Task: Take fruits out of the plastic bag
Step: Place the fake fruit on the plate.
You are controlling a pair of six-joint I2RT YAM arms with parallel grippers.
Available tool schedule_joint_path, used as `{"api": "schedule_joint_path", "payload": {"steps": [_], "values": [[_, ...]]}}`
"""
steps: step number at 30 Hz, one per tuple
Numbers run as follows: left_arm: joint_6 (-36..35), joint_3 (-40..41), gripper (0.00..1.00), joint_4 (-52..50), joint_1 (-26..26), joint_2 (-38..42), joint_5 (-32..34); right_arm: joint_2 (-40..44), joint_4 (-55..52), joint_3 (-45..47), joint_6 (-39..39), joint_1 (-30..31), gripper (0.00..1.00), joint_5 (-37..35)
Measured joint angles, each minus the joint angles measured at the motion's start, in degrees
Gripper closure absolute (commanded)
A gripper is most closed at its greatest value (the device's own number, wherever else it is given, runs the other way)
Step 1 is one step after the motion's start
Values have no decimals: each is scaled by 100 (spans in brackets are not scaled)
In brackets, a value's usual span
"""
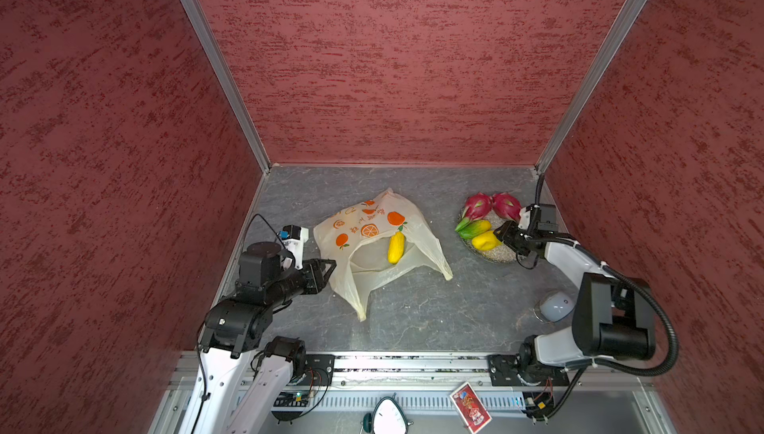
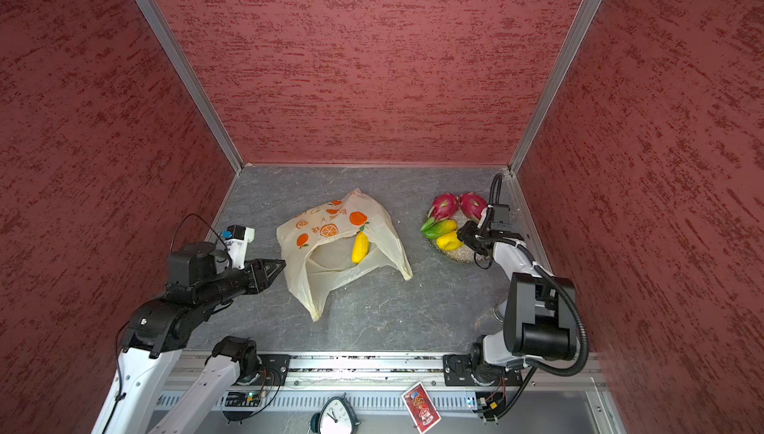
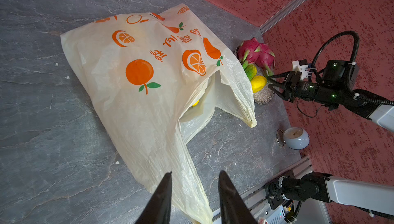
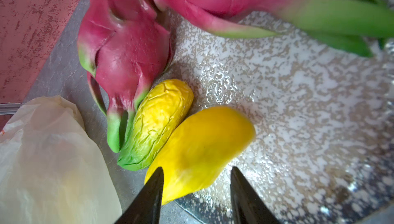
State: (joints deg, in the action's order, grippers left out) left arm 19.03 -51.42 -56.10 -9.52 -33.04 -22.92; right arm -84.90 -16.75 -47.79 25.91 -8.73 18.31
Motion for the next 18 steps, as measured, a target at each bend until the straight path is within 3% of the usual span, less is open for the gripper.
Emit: {"api": "schedule_joint_path", "payload": {"steps": [9, 15, 18], "values": [[0, 0, 63, 0, 0, 4, 0, 326, -197, 44, -26, 0, 42, -83], [-2, 0, 63, 0, 15, 9, -7, 1652, -302, 643, -70, 66, 45, 2], [-2, 0, 63, 0, 39, 4, -17, 2400, -472, 957, -59, 507, 46, -50]]}}
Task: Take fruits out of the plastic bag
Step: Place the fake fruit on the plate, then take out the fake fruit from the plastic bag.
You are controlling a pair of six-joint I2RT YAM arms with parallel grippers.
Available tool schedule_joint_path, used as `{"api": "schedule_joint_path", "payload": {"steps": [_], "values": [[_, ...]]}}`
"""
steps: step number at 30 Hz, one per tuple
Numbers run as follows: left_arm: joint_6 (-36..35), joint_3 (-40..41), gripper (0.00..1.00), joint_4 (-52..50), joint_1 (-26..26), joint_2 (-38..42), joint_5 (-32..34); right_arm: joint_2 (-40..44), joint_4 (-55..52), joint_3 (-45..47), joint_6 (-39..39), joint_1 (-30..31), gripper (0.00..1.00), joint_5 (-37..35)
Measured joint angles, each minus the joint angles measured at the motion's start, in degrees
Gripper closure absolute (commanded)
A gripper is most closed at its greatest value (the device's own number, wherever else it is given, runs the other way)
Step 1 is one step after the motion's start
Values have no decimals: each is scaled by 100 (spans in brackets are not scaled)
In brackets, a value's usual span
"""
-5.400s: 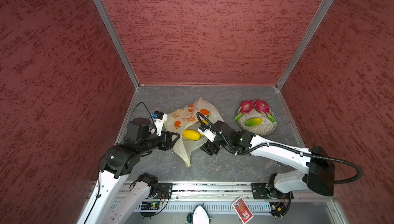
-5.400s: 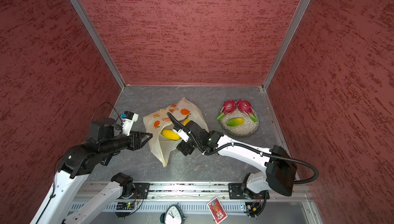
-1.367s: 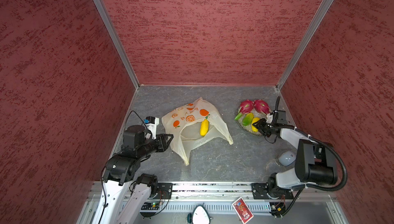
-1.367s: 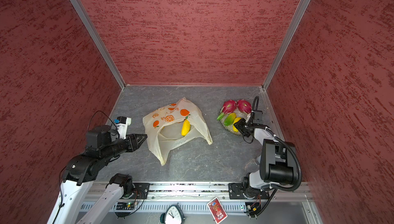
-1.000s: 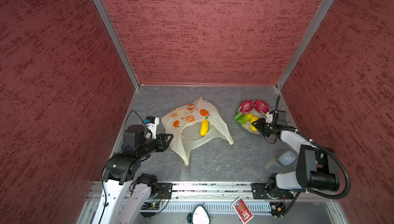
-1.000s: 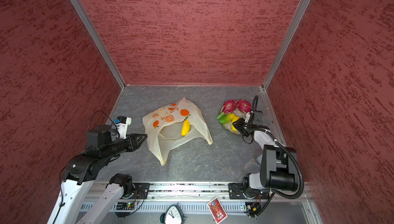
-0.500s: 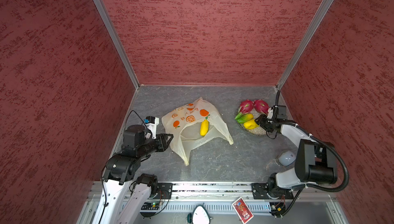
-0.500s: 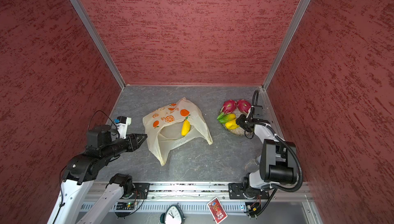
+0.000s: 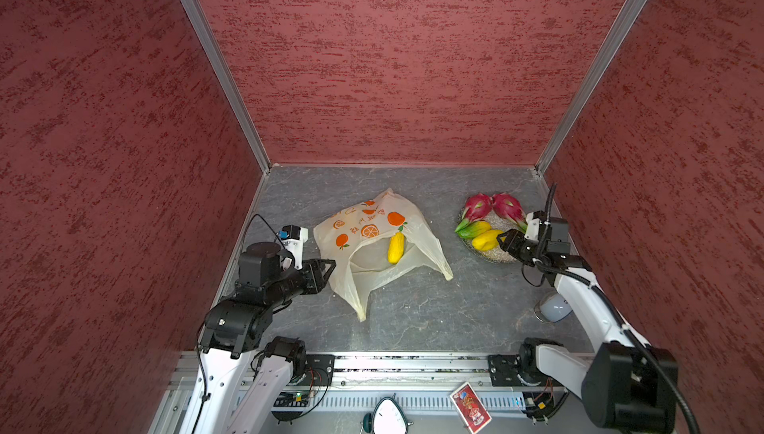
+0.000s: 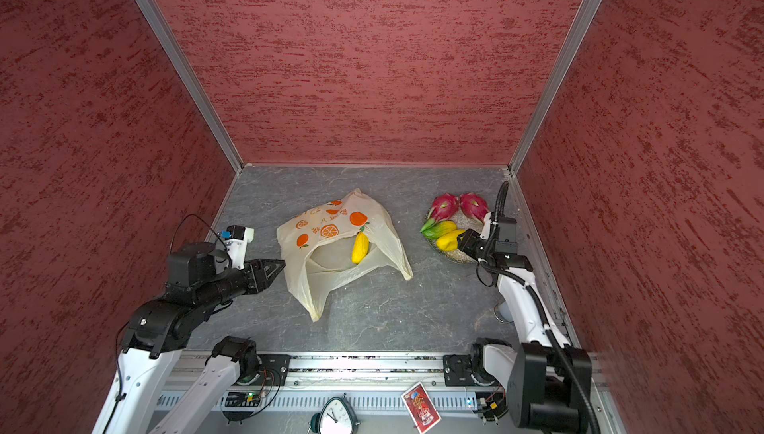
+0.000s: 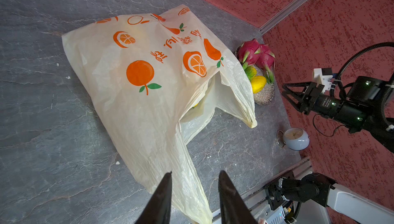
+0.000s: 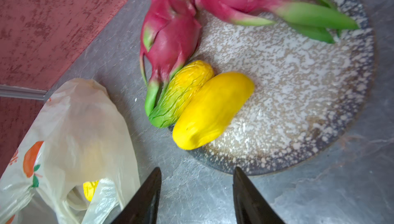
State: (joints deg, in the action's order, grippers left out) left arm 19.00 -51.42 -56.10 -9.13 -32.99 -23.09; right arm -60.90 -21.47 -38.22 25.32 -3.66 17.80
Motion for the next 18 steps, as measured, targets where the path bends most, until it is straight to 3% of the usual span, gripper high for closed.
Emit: {"api": "schedule_joint_path", "payload": {"steps": [5, 10, 11, 12, 13, 15, 18], "values": [[0, 0, 63, 0, 50, -24, 0, 831, -424, 33, 306, 1950, 47, -678], [2, 0, 63, 0, 50, -31, 9, 920, -1045, -321, 901, 4004, 46, -1941], [2, 0, 63, 0, 50, -26, 15, 817, -1200, -479, 1025, 4533, 40, -2284], [2, 0, 63, 0, 50, -24, 22, 645, -1368, -697, 1147, 5154, 8, -2680], [2, 0, 63, 0, 48, -24, 24, 474, -1467, -874, 1252, 5584, 1, -2920], [2, 0, 63, 0, 48, -22, 31, 9, -1652, -1294, 1397, 6457, 1, -3475], [4, 2, 62, 0, 31, 7, 66, -459, -1742, -1552, 1611, 7034, 1, -3858]]}}
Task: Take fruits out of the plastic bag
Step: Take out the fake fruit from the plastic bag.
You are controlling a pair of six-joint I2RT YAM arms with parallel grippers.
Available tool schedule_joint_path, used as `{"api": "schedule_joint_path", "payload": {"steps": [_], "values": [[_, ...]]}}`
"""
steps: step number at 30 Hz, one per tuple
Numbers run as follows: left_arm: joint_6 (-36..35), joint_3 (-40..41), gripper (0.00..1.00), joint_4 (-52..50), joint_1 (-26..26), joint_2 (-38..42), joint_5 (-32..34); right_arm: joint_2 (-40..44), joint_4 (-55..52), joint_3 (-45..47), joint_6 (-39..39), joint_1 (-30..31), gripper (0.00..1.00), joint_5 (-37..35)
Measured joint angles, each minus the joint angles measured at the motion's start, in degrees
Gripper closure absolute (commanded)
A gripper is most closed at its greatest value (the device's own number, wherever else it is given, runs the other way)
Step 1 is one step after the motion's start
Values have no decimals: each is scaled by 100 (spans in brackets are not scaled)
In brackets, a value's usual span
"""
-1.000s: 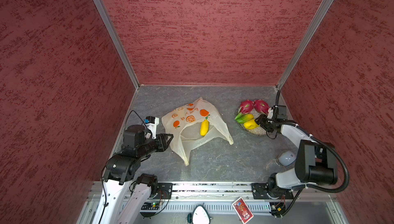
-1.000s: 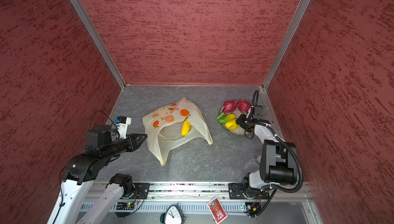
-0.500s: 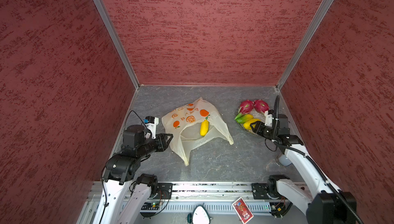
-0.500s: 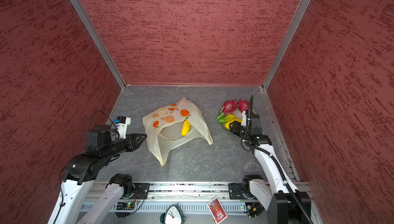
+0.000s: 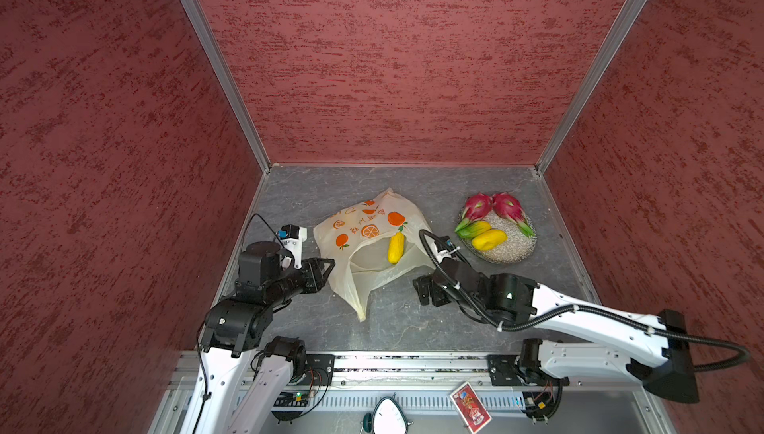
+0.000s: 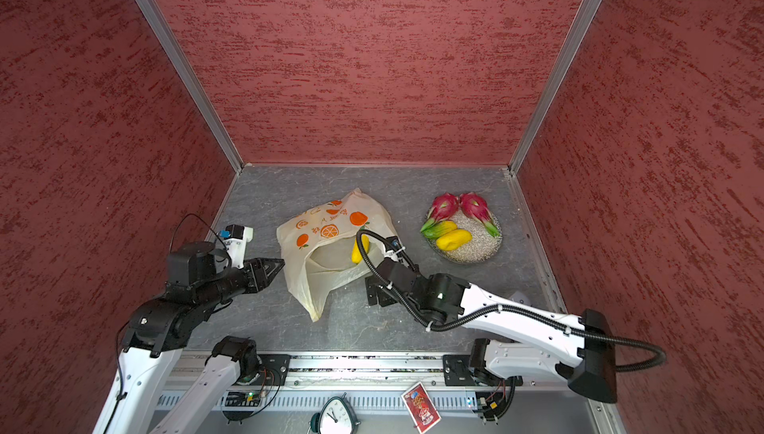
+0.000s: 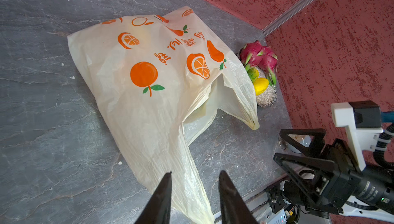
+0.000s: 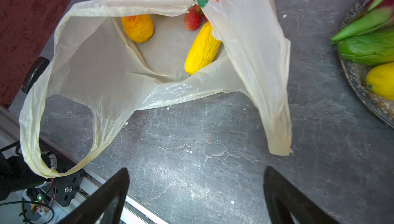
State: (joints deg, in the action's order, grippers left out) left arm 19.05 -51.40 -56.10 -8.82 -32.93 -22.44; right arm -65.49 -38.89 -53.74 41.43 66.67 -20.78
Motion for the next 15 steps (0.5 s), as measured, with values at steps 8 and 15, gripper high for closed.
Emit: {"api": "schedule_joint_path", "payload": {"steps": [8, 15], "values": [[2, 4, 62, 0, -210, 262, 63, 809, 525, 1390, 732, 63, 1, -125], [0, 4, 62, 0, -181, 256, 50, 2197, 981, 2267, 1447, 61, 1, -201]]}}
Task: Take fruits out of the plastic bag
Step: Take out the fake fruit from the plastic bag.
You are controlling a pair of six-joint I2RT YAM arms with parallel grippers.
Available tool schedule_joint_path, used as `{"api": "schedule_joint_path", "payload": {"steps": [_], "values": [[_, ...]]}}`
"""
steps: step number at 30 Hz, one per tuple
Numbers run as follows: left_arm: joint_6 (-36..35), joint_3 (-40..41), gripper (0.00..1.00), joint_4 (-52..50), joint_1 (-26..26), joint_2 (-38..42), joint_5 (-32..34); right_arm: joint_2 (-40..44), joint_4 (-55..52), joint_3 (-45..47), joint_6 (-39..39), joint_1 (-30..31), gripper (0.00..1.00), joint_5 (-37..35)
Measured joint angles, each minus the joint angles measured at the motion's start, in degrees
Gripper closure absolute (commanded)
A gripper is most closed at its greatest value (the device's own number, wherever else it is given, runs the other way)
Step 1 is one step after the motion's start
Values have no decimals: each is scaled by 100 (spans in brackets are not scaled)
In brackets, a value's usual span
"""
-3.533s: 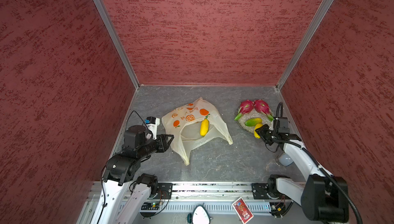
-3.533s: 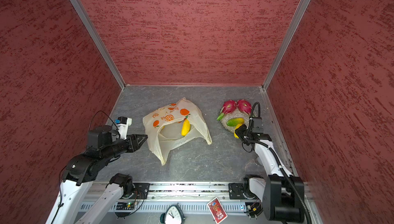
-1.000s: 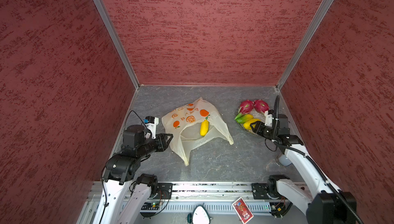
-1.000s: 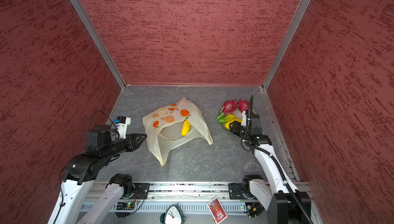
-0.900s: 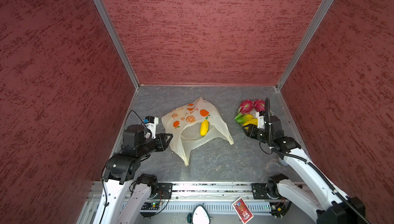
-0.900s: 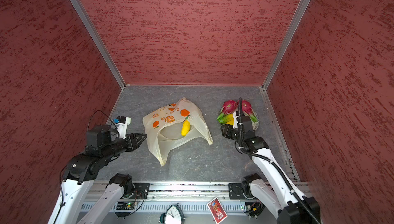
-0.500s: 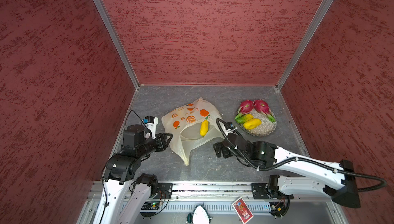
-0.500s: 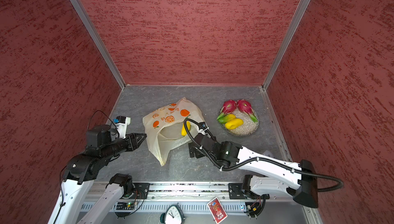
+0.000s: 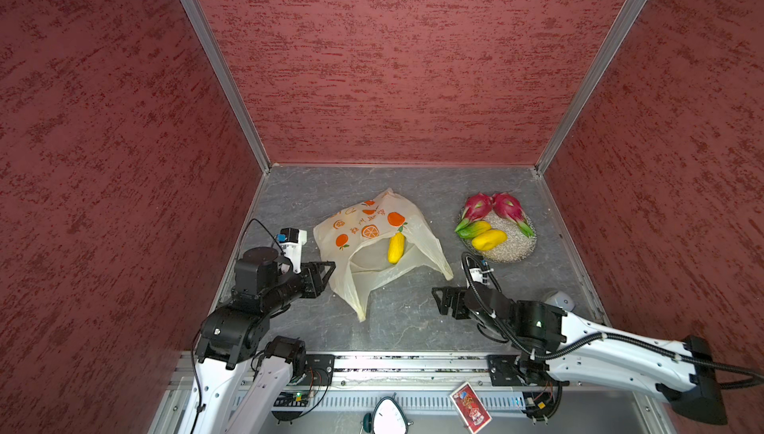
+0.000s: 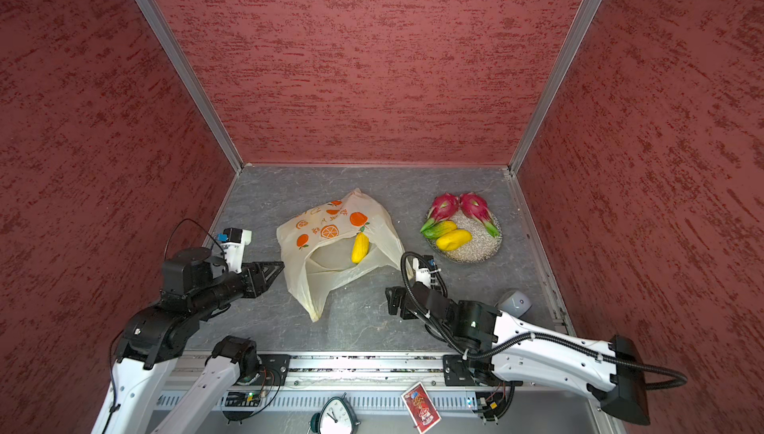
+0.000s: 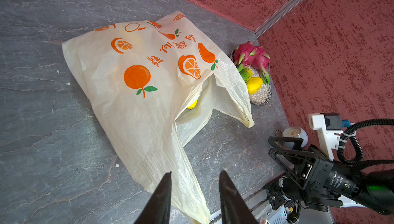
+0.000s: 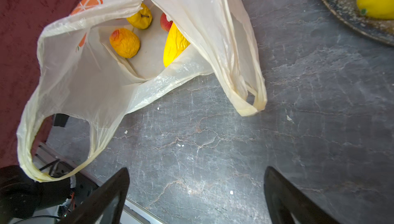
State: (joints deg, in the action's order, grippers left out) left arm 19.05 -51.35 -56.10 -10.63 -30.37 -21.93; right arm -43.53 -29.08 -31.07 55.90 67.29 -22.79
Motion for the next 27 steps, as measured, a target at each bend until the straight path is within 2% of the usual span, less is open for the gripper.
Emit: {"api": "schedule_joint_path", "payload": {"steps": [5, 13, 20, 24, 27], "values": [[2, 4, 61, 0, 7, -4, 2, 157, 424, 208, 273, 0, 1, -120], [2, 4, 60, -2, -11, -31, 20, -463, 1019, 177, 323, 0, 1, -212], [2, 7, 60, -2, -105, -260, 59, -328, 1803, 413, 299, -103, 1, -142], [4, 17, 59, -2, -133, -387, 57, -426, 2070, 459, 129, -197, 7, 31], [2, 33, 59, 0, -133, -533, 48, -807, 2159, 304, -85, -229, 13, 219]]}}
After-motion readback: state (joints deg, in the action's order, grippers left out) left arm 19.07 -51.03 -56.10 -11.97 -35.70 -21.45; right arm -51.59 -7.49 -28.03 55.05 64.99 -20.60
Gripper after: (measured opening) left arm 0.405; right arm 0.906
